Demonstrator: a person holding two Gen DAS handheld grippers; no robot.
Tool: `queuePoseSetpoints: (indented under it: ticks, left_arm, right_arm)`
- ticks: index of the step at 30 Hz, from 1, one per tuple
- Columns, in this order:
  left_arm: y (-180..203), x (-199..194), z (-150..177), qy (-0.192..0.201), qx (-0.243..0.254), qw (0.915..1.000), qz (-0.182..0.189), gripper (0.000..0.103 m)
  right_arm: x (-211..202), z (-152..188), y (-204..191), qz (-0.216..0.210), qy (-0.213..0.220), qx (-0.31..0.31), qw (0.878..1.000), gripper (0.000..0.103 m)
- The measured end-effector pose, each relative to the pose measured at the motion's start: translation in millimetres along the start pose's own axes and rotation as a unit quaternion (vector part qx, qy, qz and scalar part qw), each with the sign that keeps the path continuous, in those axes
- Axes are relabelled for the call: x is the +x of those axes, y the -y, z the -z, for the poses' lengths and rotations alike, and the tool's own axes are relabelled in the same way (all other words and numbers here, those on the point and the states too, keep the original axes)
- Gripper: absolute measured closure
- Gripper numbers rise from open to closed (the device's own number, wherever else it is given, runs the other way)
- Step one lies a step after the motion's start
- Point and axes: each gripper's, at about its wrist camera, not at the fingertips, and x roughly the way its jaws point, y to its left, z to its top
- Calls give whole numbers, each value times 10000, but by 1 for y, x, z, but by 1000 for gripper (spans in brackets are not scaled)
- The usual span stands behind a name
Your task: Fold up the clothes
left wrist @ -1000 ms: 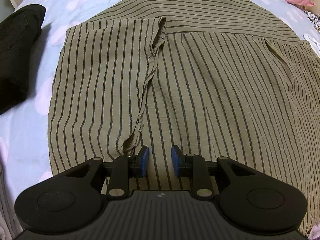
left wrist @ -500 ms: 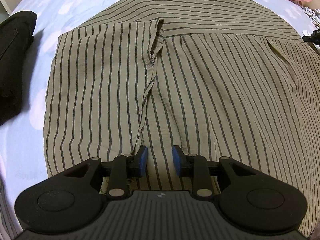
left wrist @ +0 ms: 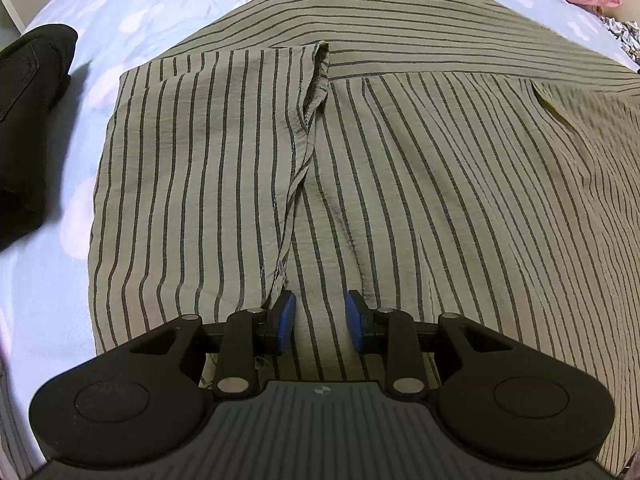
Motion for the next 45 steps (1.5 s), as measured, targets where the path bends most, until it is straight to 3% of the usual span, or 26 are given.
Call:
queuePoseSetpoints:
  ticks: [4,14,22,27,33,37,45]
  left_arm:
    - [-3,-1,1,-25,-6,10000,-18,77]
    - [-6,2,-2,-4,15,10000,-1,77]
    - [-2,-9,2,71,135,9998,-96,76]
    - [0,-19,7,53,122,9997,-180,72]
    - [5,-46,6,340,132,9993,-43,71]
    - [13,-59,5,523,133,9985,-35,66]
    - [17,-81,13,675,-55,9976,-127,66]
  right_arm:
    - [-5,-1,5,-65,44,198,9998,69]
    - [-32,7,10,-169,-217,-212,9994,70]
    - [-62,32,25,-160,-858,-446,9952,68]
    - [-81,56,40,-255,-1150,-245,9927,67]
    - [-98,91,60,-537,-1509,154,9870,65]
    - [-91,103,68,-566,-1692,334,9834,66]
    - [-66,112,82,-761,-1921,848,9747,67]
